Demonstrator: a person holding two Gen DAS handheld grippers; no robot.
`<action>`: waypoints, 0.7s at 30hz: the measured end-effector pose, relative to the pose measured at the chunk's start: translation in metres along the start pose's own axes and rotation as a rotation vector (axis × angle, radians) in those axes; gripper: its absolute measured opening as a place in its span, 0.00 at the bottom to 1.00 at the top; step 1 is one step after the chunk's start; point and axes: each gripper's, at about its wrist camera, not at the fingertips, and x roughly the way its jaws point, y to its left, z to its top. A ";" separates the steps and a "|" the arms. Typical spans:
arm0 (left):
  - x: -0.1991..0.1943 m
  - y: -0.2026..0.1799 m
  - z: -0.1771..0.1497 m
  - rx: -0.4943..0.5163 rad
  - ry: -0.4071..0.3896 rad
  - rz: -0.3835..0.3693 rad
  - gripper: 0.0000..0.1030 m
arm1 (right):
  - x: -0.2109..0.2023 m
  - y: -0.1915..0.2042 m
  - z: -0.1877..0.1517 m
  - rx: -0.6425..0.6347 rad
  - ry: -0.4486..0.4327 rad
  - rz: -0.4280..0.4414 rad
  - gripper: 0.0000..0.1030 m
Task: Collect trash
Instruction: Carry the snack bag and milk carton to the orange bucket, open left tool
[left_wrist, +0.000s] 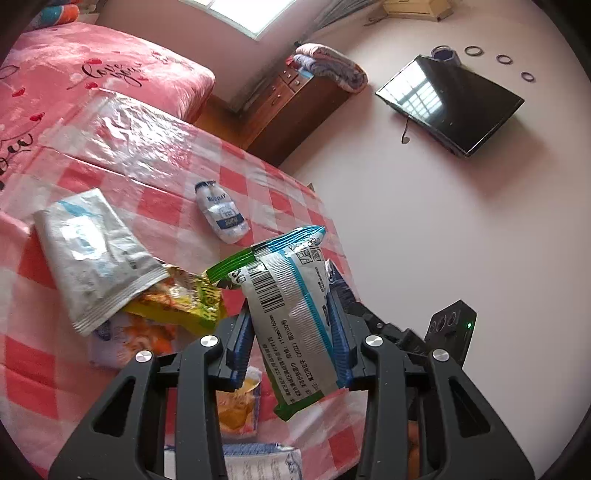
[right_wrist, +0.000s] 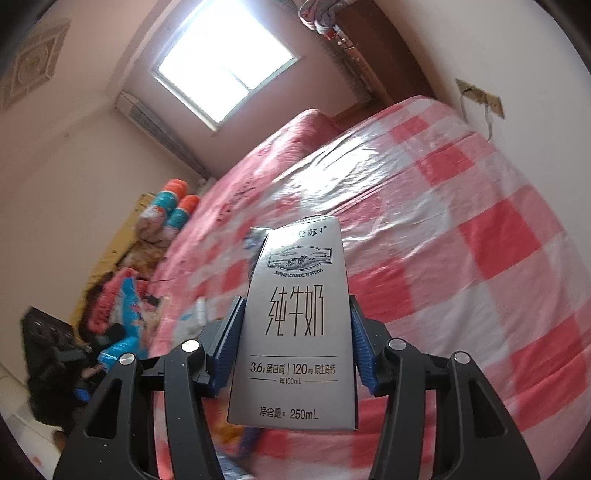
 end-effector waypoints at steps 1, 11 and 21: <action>-0.007 0.002 -0.001 0.002 -0.006 0.002 0.38 | -0.001 0.004 0.000 0.005 0.002 0.017 0.53; -0.073 0.038 -0.017 -0.012 -0.070 0.070 0.38 | 0.008 0.079 -0.017 -0.028 0.096 0.220 0.53; -0.162 0.102 -0.051 -0.077 -0.147 0.251 0.38 | 0.062 0.201 -0.078 -0.191 0.334 0.399 0.53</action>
